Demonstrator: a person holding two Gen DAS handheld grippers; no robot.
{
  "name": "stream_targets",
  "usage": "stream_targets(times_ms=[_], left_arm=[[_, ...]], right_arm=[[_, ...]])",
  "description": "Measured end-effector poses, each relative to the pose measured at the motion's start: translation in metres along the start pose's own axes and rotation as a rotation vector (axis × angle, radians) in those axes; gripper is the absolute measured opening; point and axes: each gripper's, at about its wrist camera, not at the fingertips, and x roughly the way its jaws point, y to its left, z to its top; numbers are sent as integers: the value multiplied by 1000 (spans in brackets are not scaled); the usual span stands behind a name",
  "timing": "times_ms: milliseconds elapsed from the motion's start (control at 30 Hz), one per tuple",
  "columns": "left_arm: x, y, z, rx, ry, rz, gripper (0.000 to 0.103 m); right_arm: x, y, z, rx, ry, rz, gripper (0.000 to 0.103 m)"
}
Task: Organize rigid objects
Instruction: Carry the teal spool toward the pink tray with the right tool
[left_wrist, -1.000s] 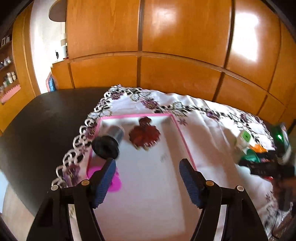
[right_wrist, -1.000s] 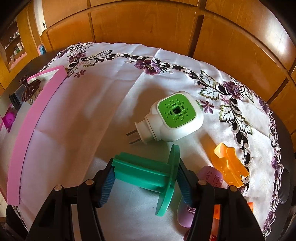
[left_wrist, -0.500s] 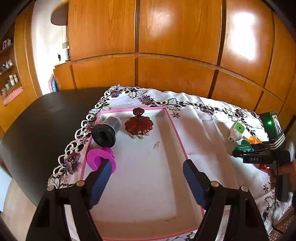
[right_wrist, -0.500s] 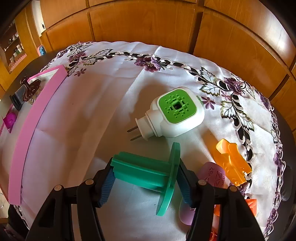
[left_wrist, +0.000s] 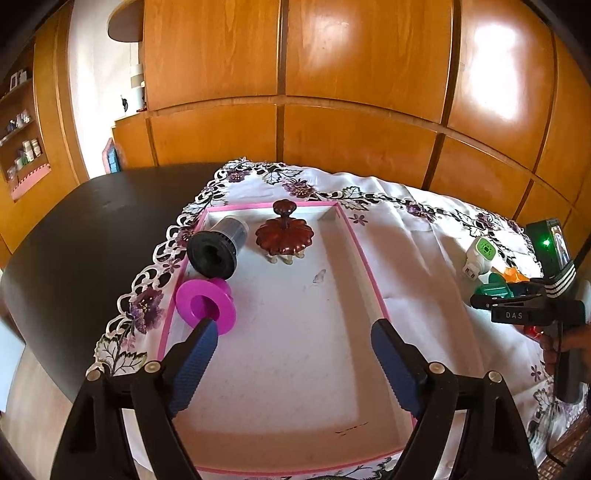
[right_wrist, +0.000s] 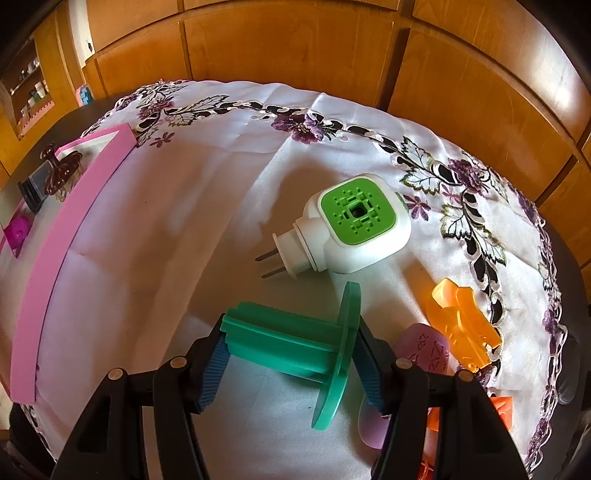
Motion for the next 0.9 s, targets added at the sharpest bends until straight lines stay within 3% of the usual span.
stream_targets(times_ms=[300, 533, 667, 900], left_arm=[[-1, 5, -4, -9, 13, -3, 86], [-12, 26, 0, -55, -25, 26, 86], [-17, 40, -2, -67, -36, 43, 86], [-20, 66, -7, -126, -34, 68, 86]], right_arm=[[-2, 8, -1, -61, -32, -54, 62], [-6, 17, -3, -102, -50, -91, 62], [-20, 32, 1, -115, -79, -64, 62], [-67, 93, 26, -161, -216, 87, 62]])
